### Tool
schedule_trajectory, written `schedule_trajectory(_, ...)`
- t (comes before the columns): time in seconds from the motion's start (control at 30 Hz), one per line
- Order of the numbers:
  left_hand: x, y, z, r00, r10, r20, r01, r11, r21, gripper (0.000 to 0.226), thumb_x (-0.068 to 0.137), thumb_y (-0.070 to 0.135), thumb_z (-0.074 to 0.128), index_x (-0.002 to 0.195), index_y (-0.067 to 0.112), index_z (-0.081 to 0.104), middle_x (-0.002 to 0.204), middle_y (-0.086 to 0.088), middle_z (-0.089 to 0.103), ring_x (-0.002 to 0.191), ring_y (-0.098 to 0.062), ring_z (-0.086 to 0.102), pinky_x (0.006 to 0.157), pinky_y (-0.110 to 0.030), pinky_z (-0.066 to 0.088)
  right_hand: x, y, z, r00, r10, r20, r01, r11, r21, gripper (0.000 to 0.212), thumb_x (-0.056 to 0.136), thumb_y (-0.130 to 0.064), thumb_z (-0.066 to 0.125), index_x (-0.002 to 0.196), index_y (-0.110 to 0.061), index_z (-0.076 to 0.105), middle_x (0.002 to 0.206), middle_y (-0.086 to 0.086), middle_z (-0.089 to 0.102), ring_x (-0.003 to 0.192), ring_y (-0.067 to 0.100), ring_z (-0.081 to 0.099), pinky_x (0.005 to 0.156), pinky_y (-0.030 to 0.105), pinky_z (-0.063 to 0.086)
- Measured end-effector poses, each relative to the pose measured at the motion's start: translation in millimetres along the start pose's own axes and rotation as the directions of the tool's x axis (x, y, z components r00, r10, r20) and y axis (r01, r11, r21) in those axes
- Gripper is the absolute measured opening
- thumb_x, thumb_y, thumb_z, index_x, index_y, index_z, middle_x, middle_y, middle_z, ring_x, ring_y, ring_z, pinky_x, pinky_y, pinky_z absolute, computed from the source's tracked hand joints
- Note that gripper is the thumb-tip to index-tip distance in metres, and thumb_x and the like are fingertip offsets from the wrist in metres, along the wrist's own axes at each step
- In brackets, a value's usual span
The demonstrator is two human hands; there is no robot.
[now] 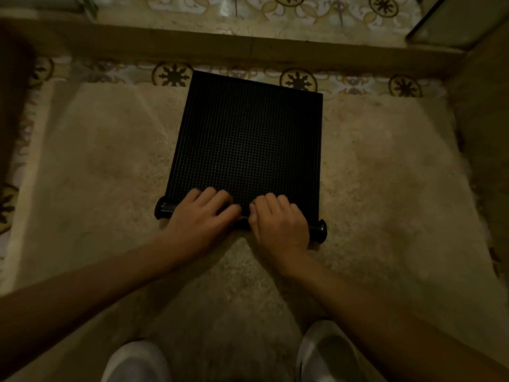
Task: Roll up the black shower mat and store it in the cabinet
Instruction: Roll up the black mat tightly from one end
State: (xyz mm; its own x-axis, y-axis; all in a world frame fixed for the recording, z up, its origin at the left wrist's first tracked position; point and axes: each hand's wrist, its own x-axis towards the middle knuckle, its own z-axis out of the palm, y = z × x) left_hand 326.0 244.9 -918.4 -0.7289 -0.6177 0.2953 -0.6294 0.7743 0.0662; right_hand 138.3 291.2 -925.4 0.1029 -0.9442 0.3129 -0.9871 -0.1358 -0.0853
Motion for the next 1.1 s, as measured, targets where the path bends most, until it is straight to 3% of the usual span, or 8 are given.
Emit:
schedule_trajectory(0.07, -6.6, 14.4, 7.8, 0.99, -0.14, -0.029, 0.14, 0.99, 0.009, 0.021, 0.096, 0.029, 0.051, 0.106, 0.012, 0.06, 0.1, -0.012, 0.063, 0.083, -0.031, 0.054, 0.071, -0.041, 0.039, 2.8, 1.5, 0.5, 0.999, 0.021, 0.027, -0.022, 0.999, 0.026, 0.034, 0.105, -0.03, 0.034, 0.084, -0.016, 0.056, 0.074, 0.002, 0.054, 0.066, 0.02, 0.049, 0.055, 0.034, 0.039)
schedule_trajectory(0.13, -4.5, 16.8, 13.7, 0.983, -0.182, -0.024, 0.182, 0.983, -0.005, 0.029, 0.099, 0.035, 0.046, 0.107, 0.011, 0.06, 0.101, -0.011, 0.062, 0.084, -0.029, 0.05, 0.073, -0.043, 0.037, 8.7, 3.7, 0.9, 0.998, 0.043, 0.055, -0.046, 0.997, 0.062, 0.03, 0.103, -0.03, 0.037, 0.082, -0.018, 0.055, 0.072, 0.0, 0.053, 0.065, 0.017, 0.047, 0.055, 0.032, 0.037)
schedule_trajectory(0.37, 29.9, -0.3, 20.1, 0.979, -0.198, 0.047, 0.195, 0.979, 0.054, 0.034, 0.103, 0.037, 0.028, 0.093, 0.012, 0.05, 0.086, -0.007, 0.054, 0.075, -0.025, 0.044, 0.062, -0.038, 0.035, 36.0, 13.1, 3.2, 0.989, 0.137, 0.053, -0.142, 0.984, 0.106, 0.035, 0.101, -0.031, 0.045, 0.07, -0.018, 0.057, 0.063, 0.0, 0.055, 0.057, 0.017, 0.048, 0.051, 0.032, 0.036)
schedule_trajectory(0.63, 38.0, -6.0, 16.2, 0.979, -0.19, 0.066, 0.188, 0.981, 0.044, 0.029, 0.102, 0.037, 0.032, 0.091, 0.016, 0.049, 0.085, -0.006, 0.052, 0.078, -0.026, 0.047, 0.066, -0.041, 0.036, 27.4, -1.1, 7.7, 0.979, 0.172, 0.108, -0.17, 0.985, -0.029, 0.032, 0.105, -0.038, 0.035, 0.093, -0.015, 0.054, 0.088, 0.007, 0.051, 0.076, 0.025, 0.045, 0.064, 0.04, 0.036)
schedule_trajectory(0.77, 45.6, -9.3, 13.8, 0.974, -0.206, 0.097, 0.21, 0.977, -0.035, 0.027, 0.1, 0.036, 0.036, 0.091, 0.016, 0.052, 0.085, -0.005, 0.054, 0.079, -0.025, 0.049, 0.065, -0.039, 0.037, 40.4, 5.7, 7.3, 0.982, 0.13, 0.14, -0.137, 0.99, 0.04, 0.033, 0.103, -0.036, 0.037, 0.086, -0.017, 0.058, 0.081, 0.004, 0.056, 0.072, 0.023, 0.048, 0.06, 0.039, 0.039)
schedule_trajectory(0.9, 46.1, -8.4, 13.0, 0.965, -0.247, 0.085, 0.24, 0.967, 0.081, 0.028, 0.1, 0.036, 0.039, 0.093, 0.013, 0.055, 0.092, -0.01, 0.054, 0.081, -0.029, 0.047, 0.07, -0.043, 0.036, 59.0, 11.8, 7.0, 0.968, 0.192, 0.158, -0.205, 0.976, 0.071, 0.037, 0.098, -0.036, 0.042, 0.075, -0.018, 0.063, 0.07, -0.002, 0.056, 0.062, 0.015, 0.049, 0.049, 0.029, 0.036)
schedule_trajectory(1.1, 51.1, -14.9, 17.6, 0.986, -0.154, 0.063, 0.145, 0.981, 0.126, 0.03, 0.103, 0.034, 0.034, 0.089, 0.013, 0.05, 0.084, -0.008, 0.054, 0.075, -0.027, 0.046, 0.065, -0.041, 0.035, 68.1, 14.6, 7.4, 0.957, 0.241, 0.16, -0.258, 0.961, 0.098, 0.033, 0.097, -0.034, 0.046, 0.07, -0.018, 0.059, 0.065, -0.007, 0.047, 0.058, 0.013, 0.047, 0.05, 0.026, 0.029)
